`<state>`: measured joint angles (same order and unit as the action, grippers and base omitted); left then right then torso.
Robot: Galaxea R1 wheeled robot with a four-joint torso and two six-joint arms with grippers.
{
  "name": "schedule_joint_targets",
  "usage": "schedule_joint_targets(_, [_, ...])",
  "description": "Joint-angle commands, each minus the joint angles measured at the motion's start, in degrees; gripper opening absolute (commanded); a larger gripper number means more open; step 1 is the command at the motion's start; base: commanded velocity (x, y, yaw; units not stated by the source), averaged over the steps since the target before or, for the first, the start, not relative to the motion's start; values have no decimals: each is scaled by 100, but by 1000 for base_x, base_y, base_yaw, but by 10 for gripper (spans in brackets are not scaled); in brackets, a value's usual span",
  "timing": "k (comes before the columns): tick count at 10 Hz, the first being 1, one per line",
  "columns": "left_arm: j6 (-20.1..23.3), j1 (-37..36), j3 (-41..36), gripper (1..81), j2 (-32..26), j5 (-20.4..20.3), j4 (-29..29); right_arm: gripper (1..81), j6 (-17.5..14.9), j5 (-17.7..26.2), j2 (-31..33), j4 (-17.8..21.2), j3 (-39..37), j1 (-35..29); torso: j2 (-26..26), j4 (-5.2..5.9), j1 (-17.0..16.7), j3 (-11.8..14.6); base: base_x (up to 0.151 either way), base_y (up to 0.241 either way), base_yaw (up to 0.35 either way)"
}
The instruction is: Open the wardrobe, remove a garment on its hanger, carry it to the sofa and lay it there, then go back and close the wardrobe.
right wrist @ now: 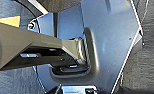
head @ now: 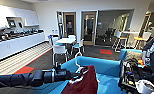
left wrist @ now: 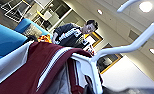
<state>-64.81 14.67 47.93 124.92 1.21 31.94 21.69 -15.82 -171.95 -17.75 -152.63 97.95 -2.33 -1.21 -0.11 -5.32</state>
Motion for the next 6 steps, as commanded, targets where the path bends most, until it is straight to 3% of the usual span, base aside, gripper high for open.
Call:
schedule_joint_targets(1, [47,-899,-170,10,-19,-595,155,811,-24,238,0,-36,15,-157,0,0,11,0,86,0,0])
schedule_joint_targets(6, [47,-899,-179,10,8,-613,146,811,-33,238,-17,-36,23,-148,2,0,12,0,87,0,0])
